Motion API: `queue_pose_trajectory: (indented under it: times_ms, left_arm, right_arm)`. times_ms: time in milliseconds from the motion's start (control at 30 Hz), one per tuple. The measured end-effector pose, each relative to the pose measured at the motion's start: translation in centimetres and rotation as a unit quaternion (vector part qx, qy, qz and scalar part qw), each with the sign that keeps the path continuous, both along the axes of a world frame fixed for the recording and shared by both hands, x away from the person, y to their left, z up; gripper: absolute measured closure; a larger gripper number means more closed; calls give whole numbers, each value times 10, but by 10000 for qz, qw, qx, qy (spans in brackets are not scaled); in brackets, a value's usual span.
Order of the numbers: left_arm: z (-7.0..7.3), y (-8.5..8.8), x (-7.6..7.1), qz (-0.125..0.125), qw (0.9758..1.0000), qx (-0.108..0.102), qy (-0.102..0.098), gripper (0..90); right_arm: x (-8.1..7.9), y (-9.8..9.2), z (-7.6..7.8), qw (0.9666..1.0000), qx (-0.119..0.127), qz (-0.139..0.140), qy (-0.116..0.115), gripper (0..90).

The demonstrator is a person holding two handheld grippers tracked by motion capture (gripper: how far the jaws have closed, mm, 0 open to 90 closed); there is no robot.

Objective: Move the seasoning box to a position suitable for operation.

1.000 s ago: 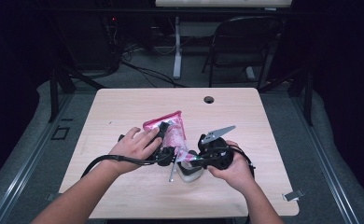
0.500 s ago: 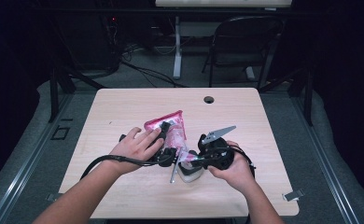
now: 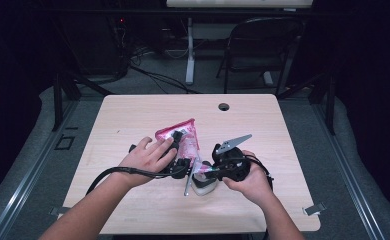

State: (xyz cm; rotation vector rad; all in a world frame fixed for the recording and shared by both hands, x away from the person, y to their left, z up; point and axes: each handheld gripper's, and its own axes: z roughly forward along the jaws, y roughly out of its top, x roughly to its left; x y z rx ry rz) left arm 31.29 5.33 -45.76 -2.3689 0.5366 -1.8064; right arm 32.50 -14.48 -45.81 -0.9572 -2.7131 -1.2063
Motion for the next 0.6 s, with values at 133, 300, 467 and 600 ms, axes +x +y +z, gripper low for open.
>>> queue_pose_trajectory:
  times_ms: [133,300,467,600]
  left_arm:
    - [-3,1,1,-8,10000,9,38,709]
    - [-3,0,0,-11,10000,-11,33,713]
    - [-1,0,0,-25,10000,-23,17,715]
    - [-1,0,-1,-18,10000,-4,10,716]
  right_arm:
    - [2,1,-4,10000,-34,31,43,900]
    - [3,0,-5,10000,-20,47,85,900]
    - [3,-1,-4,9999,41,50,95,900]
    - [3,-2,-4,9999,10,103,99,900]
